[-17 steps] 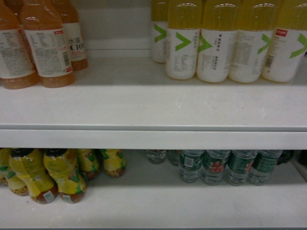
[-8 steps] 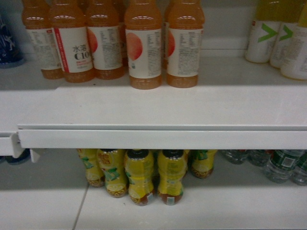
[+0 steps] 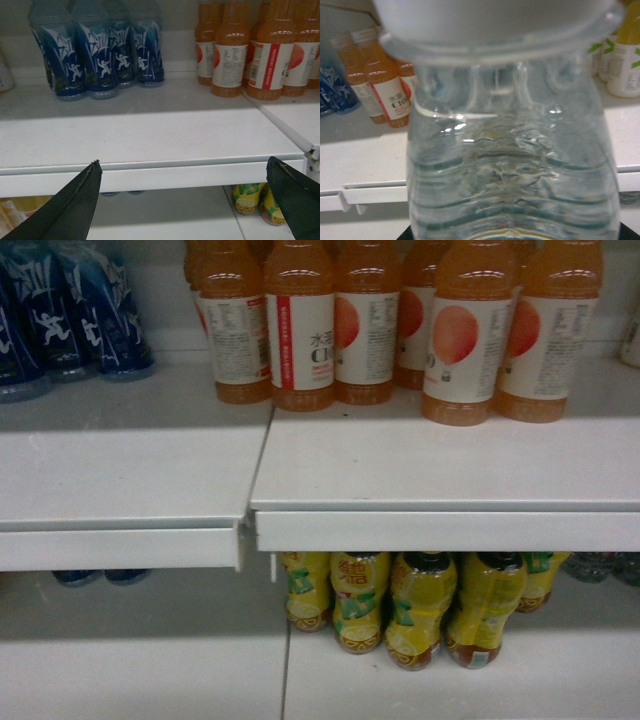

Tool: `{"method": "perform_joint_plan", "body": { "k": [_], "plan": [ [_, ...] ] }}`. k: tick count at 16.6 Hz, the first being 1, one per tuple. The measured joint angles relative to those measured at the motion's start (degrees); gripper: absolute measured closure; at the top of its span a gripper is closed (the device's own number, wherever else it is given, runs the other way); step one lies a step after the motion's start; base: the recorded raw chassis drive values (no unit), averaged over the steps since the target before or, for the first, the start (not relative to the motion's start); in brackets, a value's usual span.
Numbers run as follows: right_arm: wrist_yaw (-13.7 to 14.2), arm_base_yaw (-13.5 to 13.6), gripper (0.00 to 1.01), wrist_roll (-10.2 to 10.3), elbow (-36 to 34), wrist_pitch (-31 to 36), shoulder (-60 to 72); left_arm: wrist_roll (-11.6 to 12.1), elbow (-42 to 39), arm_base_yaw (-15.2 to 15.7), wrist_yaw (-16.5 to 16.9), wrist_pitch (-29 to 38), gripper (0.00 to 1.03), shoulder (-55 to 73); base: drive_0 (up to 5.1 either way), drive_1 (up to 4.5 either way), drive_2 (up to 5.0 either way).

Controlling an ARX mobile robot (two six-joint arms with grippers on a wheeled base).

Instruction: Move water from second to third shelf

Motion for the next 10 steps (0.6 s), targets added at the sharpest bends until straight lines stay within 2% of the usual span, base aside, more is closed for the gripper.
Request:
{"method": "perform_joint_plan", "body": {
  "k": [10],
  "plan": [
    [0.0,0.0,0.58,0.0,0.0,0.0,0.0,0.0,0.0,0.0,0.0,0.0,0.05,0.0,-5.1,2.36,2.4]
  ]
}}
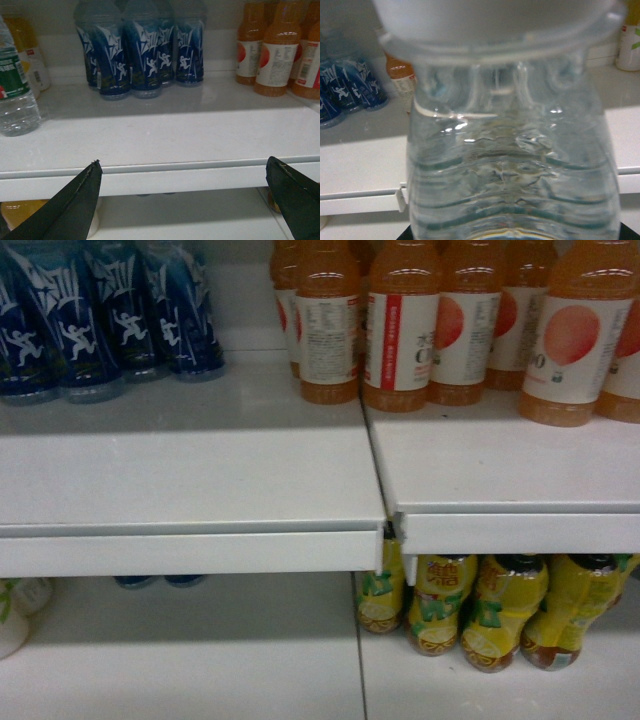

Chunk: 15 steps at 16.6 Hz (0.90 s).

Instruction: Move water from second to third shelf

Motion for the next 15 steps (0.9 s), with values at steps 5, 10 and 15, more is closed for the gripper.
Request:
{"method": "perform_joint_plan", "body": {
  "k": [5,10,15],
  "plan": [
    [0.0,0.0,0.58,0.0,0.0,-0.2,0.2,0.0,0.0,0.0,0.0,0.0,0.05,0.0,-5.0,2.47,2.5],
    [0.0,0.0,0.58,0.0,0.0,0.0,0.2,0.0,0.0,0.0,0.0,0.1,0.05,0.0,-5.0,2.47,2.5],
    [0.0,0.0,0.58,0.0,0.0,-0.1,0.3,0.0,0.0,0.0,0.0,-0.1,0.05,0.0,-5.0,2.47,2.5]
  ]
}}
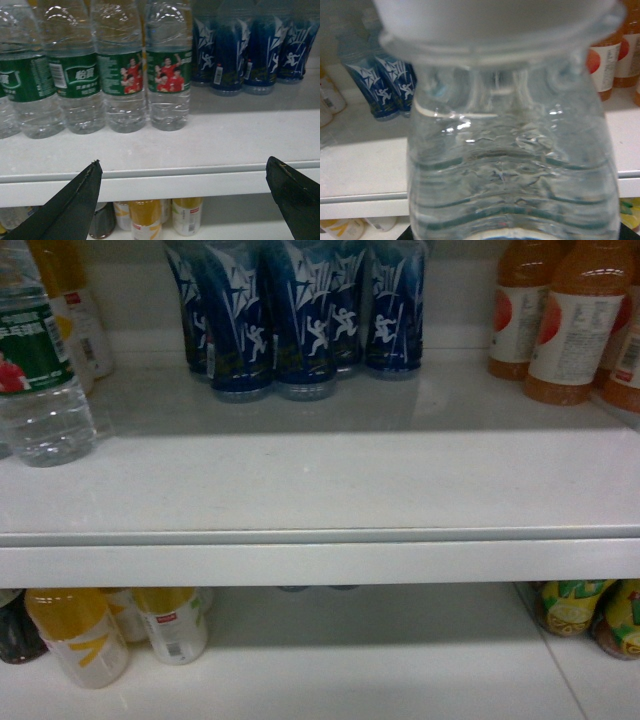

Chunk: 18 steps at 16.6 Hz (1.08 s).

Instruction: Move water from second to third shelf

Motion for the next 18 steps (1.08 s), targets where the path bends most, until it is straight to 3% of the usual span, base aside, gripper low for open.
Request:
{"method": "perform_joint_plan", "body": {
  "k": [18],
  "plan": [
    [0.0,0.0,0.58,0.0,0.0,0.1,-0.1,0.0,0.0,0.0,0.0,0.1,0.05,0.0,-5.0,2.49,2.5]
  ]
}}
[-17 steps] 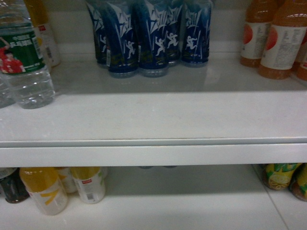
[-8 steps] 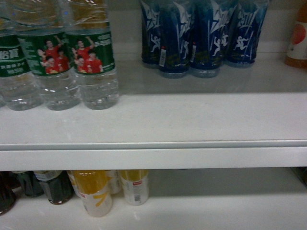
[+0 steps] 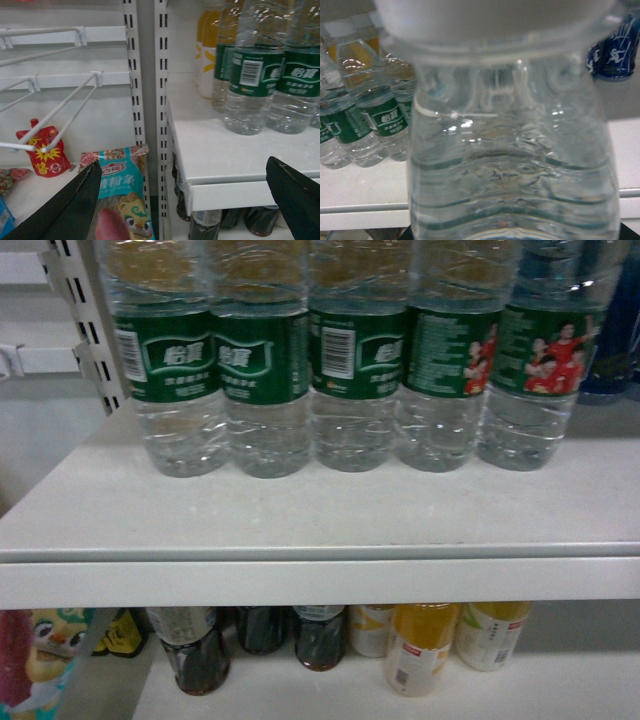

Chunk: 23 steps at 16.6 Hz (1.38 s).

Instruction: Move water from second to third shelf

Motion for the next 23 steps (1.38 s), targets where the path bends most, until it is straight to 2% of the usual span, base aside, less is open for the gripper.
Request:
{"method": "perform_joint_plan", "body": {
  "k": [9,11,14,20,22,23],
  "plan": [
    [0.0,0.0,0.58,0.0,0.0,-0.1,0.0,0.0,0.0,0.0,0.0,0.0,0.05,0.0,-4.9,2.6,2.6],
    [-1.0,0.1,0.58,0.1,0.0,0.2,0.0,0.0,0.0,0.0,-0.2,-0.2,0.05,0.0,-4.9,2.6,2.6],
    [0.0,-0.1,0.58,0.2,0.0,-0.1,0.0,0.0,0.0,0.0,0.0,0.0,0.05,0.0,-4.9,2.6,2.6],
    [-0.1,0.0,0.58,0.2,0.0,-0.2,0.0,0.0,0.0,0.0,0.0,0.0,0.05,0.0,-4.9,2.6,2.6],
    [-2.9,-2.7,0.58,-0.4,0.4,0.7,2.6,0.0,0.0,0.0,0.0,0.0,0.05,0.0,-4.9,2.6,2.6],
    [-3.8,-4.0,0.58,-1.7,1.1,3.9,5.8,0.0,0.0,0.0,0.0,0.0,0.05,0.0,-4.9,2.6,2.6]
  ]
}}
